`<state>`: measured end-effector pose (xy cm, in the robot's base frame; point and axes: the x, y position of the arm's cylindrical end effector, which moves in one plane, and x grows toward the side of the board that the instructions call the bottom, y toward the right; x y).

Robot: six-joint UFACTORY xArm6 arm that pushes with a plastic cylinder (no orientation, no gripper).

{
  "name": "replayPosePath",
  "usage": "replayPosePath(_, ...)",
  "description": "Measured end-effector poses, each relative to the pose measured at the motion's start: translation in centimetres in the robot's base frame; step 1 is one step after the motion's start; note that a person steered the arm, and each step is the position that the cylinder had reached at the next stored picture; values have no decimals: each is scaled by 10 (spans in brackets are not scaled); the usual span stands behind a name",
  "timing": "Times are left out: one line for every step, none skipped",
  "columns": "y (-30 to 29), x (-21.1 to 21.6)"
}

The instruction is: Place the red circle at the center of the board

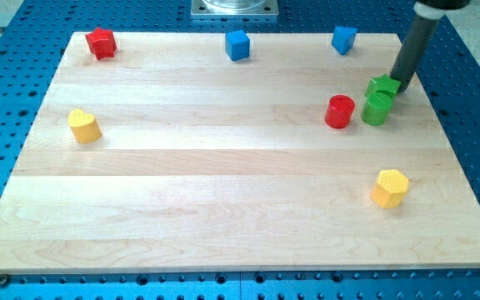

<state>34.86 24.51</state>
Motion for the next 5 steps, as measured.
replayPosePath(-45,44)
replayPosePath(-138,61)
replayPosePath(-206,63)
replayPosePath(-167,47)
replayPosePath(-86,73)
